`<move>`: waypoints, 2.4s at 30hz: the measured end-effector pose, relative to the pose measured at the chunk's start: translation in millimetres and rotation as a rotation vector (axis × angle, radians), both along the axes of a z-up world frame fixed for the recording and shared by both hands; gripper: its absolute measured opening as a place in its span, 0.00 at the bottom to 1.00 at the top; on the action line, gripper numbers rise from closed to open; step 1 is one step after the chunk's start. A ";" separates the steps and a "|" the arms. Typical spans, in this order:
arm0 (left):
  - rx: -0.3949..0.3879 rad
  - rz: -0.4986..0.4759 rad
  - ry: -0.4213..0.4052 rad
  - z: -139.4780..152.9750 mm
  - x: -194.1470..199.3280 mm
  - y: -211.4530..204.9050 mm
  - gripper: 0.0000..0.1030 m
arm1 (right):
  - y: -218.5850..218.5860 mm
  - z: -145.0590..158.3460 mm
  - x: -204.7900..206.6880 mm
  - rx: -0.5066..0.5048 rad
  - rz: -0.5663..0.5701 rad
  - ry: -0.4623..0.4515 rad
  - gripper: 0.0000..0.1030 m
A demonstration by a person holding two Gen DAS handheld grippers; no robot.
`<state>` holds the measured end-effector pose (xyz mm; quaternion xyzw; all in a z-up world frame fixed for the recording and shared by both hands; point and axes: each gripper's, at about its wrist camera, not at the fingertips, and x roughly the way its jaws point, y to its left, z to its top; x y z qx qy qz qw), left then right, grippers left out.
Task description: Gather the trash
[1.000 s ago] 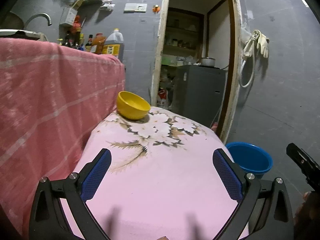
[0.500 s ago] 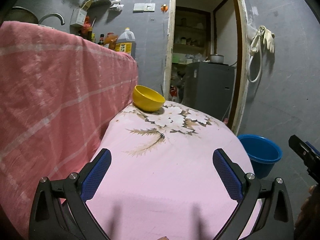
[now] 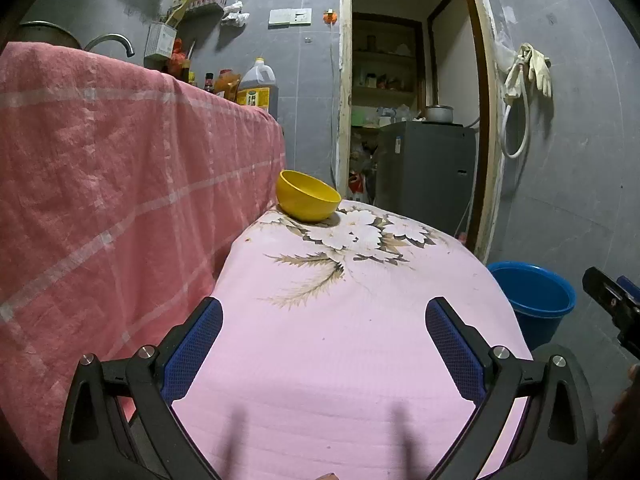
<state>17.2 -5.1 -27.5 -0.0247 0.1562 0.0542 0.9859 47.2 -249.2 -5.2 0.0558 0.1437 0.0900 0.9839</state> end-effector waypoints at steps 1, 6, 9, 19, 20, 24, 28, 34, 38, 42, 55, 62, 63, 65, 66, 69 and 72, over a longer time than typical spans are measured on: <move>0.001 0.000 -0.001 -0.3 -0.1 -0.3 0.97 | -0.2 0.1 0.4 0.000 0.000 0.000 1.00; 0.001 0.001 -0.002 -1.2 -0.8 -0.4 0.97 | -1.0 0.0 0.7 0.001 0.002 0.000 1.00; 0.001 0.004 -0.005 -2.1 -2.3 -0.6 0.97 | -1.2 0.0 0.5 0.001 0.002 0.000 1.00; -0.004 0.013 -0.003 -4.1 -2.0 -1.3 0.97 | -0.9 0.2 0.6 0.001 0.002 0.001 1.00; -0.004 0.011 -0.003 -4.2 -2.3 -0.5 0.97 | -0.8 0.1 0.8 0.000 0.002 0.002 1.00; -0.004 0.012 -0.003 -4.3 -2.3 -0.7 0.97 | -1.1 -1.4 0.6 0.000 0.002 0.005 1.00; -0.004 0.012 -0.003 -4.4 -2.2 -0.6 0.97 | -1.2 -5.0 -0.1 0.001 0.001 0.007 1.00; -0.005 0.012 -0.004 -4.9 -1.8 -0.1 0.97 | -0.5 -9.6 -0.2 0.004 -0.002 0.016 1.00; -0.005 0.012 -0.004 -5.0 -2.1 -0.1 0.97 | -0.2 -10.7 -1.2 0.008 -0.004 0.020 1.00; -0.006 0.012 -0.004 -5.1 -1.9 0.4 0.97 | -0.4 -10.6 -1.6 0.007 -0.004 0.018 1.00; -0.005 0.010 -0.003 -5.2 -1.9 1.6 0.97 | -2.3 -9.5 -1.2 0.008 -0.006 0.021 1.00; -0.005 0.011 -0.003 -5.1 -2.1 0.7 0.97 | -2.8 -9.3 -1.4 0.009 -0.005 0.023 1.00; -0.005 0.011 -0.004 -5.1 -2.2 0.6 0.97 | -2.9 -9.3 -1.6 0.009 -0.005 0.023 1.00; -0.005 0.012 -0.004 -5.1 -2.1 0.7 0.97 | -2.6 -9.2 -0.7 0.010 -0.007 0.023 1.00; -0.005 0.011 -0.004 -5.1 -2.1 0.9 0.97 | -3.1 -9.5 -1.6 0.010 -0.007 0.024 1.00; -0.004 0.011 -0.003 -5.3 -1.8 1.3 0.97 | -3.8 -9.7 -1.6 0.012 -0.009 0.024 1.00; -0.004 0.011 -0.003 -5.0 -2.1 1.5 0.97 | -5.2 -10.5 -2.4 0.013 -0.010 0.025 1.00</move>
